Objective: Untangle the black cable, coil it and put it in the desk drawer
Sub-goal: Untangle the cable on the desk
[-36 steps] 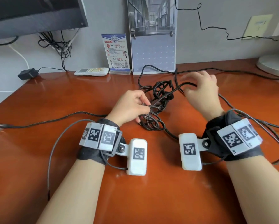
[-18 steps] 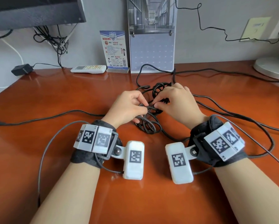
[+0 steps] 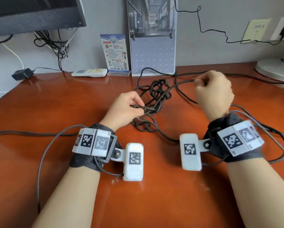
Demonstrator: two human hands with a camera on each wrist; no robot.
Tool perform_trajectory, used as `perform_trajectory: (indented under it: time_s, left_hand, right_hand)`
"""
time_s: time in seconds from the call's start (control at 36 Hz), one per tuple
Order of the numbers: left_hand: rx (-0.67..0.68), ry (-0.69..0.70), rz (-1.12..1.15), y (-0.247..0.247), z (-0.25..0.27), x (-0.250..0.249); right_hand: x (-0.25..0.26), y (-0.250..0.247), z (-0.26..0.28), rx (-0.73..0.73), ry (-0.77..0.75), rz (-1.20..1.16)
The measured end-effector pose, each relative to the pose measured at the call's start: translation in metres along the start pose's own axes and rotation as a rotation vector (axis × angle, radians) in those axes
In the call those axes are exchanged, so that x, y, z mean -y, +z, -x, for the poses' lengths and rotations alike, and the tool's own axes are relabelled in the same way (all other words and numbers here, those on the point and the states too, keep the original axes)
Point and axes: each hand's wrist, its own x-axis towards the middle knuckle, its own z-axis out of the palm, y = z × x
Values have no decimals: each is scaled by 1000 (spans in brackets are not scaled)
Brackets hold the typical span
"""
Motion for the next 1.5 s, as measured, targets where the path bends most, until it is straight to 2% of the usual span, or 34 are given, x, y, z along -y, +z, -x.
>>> perform_trajectory:
  time_s: [0.08, 0.17, 0.25, 0.36, 0.42, 0.5, 0.61, 0.83, 0.94, 1.11, 1.19, 1.28, 1.33, 1.42, 1.5]
  left_hand:
    - [1, -22, -3, -5, 1, 2]
    - [5, -33, 12, -3, 0, 1]
    - [-2, -35, 2, -1, 1, 0]
    - [-2, -30, 1, 0, 1, -1]
    - [-2, -27, 0, 0, 1, -2]
    - [-6, -16, 5, 2, 2, -2]
    - [-20, 30, 22, 4, 3, -4]
    - [-9, 83, -52, 6, 5, -6]
    - [-24, 100, -161, 2, 4, -1]
    - [-104, 45, -205, -4, 0, 6]
    - [-93, 31, -136, -3, 0, 4]
    - [-74, 29, -107, -2, 2, 1]
    - [-61, 38, -99, -1, 3, -1]
    - [-40, 62, -83, 2, 4, -4]
    - [-31, 73, -68, 5, 4, -5]
  right_hand:
    - [-16, -10, -10, -52, 119, 8]
    - [-26, -7, -11, 24, 84, 9]
    - [-24, 1, -10, 122, -89, 29]
    - [-7, 9, 0, 197, -435, -50]
    - [5, 14, 9, 283, -587, -97]
    - [18, 22, 24, 441, -710, -58]
    - [24, 27, 33, 535, -651, 19]
    - [25, 27, 31, 547, -593, 87]
    - [17, 18, 20, 408, -498, 72]
    - [-14, 1, -7, 48, -219, 100]
    - [-26, -2, -11, -7, -104, 132]
    - [-25, 4, -8, 12, -170, 149]
    - [-16, 9, -2, 62, -318, 82]
    - [3, 17, 12, 249, -534, -117]
    - [17, 28, 25, 456, -648, -135]
